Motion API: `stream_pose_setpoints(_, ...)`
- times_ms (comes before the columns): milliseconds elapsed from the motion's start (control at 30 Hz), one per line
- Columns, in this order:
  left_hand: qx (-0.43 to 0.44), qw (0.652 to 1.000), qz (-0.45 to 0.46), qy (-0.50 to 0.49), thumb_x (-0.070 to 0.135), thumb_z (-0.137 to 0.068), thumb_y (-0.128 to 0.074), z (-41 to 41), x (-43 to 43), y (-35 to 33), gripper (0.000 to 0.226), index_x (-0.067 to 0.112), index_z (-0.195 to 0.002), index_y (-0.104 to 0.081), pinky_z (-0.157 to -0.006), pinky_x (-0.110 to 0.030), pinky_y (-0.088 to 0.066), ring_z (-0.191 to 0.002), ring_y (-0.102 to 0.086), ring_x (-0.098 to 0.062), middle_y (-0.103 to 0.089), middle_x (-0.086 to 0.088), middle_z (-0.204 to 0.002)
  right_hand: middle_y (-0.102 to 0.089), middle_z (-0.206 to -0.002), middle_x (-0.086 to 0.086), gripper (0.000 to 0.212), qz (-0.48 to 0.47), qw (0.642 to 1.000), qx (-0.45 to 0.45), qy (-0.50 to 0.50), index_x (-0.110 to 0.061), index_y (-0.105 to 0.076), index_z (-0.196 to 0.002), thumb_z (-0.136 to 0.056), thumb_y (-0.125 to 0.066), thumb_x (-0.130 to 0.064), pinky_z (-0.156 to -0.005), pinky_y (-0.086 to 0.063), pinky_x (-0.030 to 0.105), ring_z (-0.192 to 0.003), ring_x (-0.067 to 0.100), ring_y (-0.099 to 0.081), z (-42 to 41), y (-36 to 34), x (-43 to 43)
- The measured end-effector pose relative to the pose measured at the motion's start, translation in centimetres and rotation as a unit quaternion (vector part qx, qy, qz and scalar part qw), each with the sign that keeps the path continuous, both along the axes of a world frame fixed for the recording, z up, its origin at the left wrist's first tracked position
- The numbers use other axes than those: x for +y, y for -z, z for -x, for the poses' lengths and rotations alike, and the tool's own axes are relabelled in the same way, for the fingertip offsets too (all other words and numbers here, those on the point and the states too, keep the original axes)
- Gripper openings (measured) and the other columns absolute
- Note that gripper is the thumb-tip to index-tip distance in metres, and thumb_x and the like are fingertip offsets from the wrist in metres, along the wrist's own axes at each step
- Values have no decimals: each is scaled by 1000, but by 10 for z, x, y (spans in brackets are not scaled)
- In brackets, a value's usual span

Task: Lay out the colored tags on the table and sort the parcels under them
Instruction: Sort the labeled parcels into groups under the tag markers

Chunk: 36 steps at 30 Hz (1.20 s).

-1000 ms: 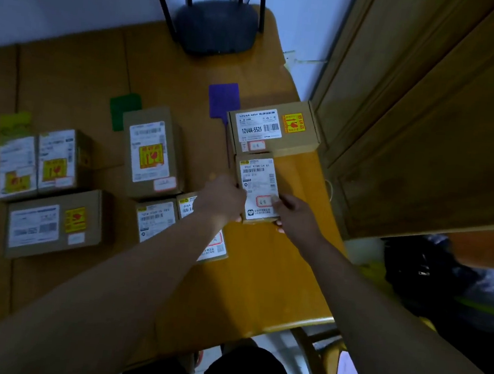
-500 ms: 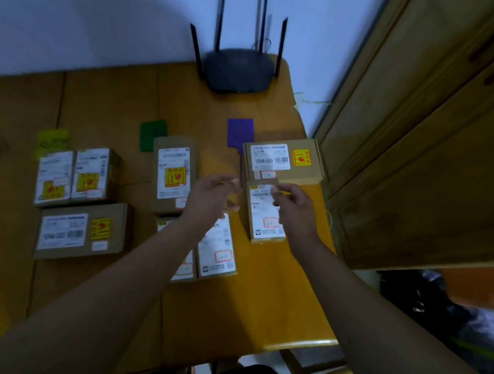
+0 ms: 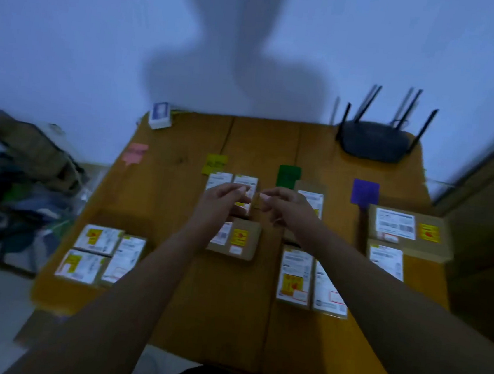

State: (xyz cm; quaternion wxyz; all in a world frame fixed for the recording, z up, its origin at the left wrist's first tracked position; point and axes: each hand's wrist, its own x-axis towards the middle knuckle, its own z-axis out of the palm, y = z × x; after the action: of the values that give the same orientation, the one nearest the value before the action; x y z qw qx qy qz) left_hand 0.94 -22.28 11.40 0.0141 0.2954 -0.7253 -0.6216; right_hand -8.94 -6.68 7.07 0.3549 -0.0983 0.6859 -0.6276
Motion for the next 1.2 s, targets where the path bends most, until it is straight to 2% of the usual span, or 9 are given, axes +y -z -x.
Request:
stream_pose_setpoints(100,0,999,0,-36,28,-104,-56,-30,-45,-1,25,17,-119,-73,-72,-31,-49,-82,-70,-16,-77,-5,-103,-69,-91,8,27,-13,998,15,-55,-12,-70,-120,-99,-68,-28,-63,-48,28,-67,14,-59,-21,-6,-48)
stream_pose_setpoints(200,4,997,-14,-82,24,-105,-54,-65,-90,9,24,14,-118,-71,-61,-23,-50,-68,-69,-6,-74,0,-93,-70,-88,4,24,-30,995,19,-94,-14,-71,-117,-98,-69,-29,-65,-50,30,-69,15,-60,-49,-1,-99)
stream_pose_setpoints(400,-41,991,-29,-126,28,-105,-54,-152,-195,55,26,17,-117,-74,-65,-27,-47,-75,-68,-12,-77,-3,-100,-70,-87,4,6,-98,984,0,-147,-23,-72,-101,-97,-70,-27,-59,-45,27,-64,14,-59,-123,41,-220)
stream_pose_setpoints(667,-114,985,-42,-122,28,-103,-58,-225,-334,120,25,13,-116,-73,-66,-26,-49,-76,-69,-13,-76,-3,-102,-62,-98,10,29,-217,968,-45,-117,-18,-63,-124,-98,-70,-27,-74,-48,39,-84,25,-59,-205,102,-351)
stream_pose_setpoints(900,-166,985,16,-46,35,-100,-57,-238,-374,164,18,32,-113,-69,-82,-39,-56,-94,-70,-14,-73,3,-116,-59,-83,0,32,-285,952,107,3,-21,-60,-129,-99,-67,-29,-54,-40,28,-66,16,-57,-236,126,-378)
stream_pose_setpoints(967,-188,980,63,25,38,-100,-55,-228,-364,174,34,27,-131,-64,-86,-34,-51,-107,-66,-17,-66,0,-133,-61,-98,8,42,-308,942,133,19,-18,-55,-137,-99,-67,-30,-57,-39,29,-72,19,-58,-237,135,-373)
stream_pose_setpoints(1067,-210,970,97,77,38,-100,-54,-213,-349,185,42,24,-141,-54,-71,-27,-43,-87,-58,-9,-54,-5,-139,-46,-134,15,58,-359,919,162,3,-16,-43,-147,-97,-66,-33,-73,-48,35,-101,30,-60,-237,149,-361)
stream_pose_setpoints(1133,-214,966,118,81,36,-100,-54,-208,-343,191,42,22,-140,-54,-72,-32,-42,-86,-56,-14,-53,-6,-135,-39,-144,16,66,-385,912,139,-20,-16,-37,-151,-96,-67,-35,-89,-53,46,-122,37,-54,-238,157,-354)
stream_pose_setpoints(1200,-218,964,132,81,35,-101,-52,-206,-338,194,43,20,-142,-54,-78,-36,-44,-92,-55,-19,-54,-6,-136,-45,-146,17,71,-382,920,84,-25,-15,-33,-155,-97,-67,-37,-91,-56,50,-121,36,-57,-237,161,-351)
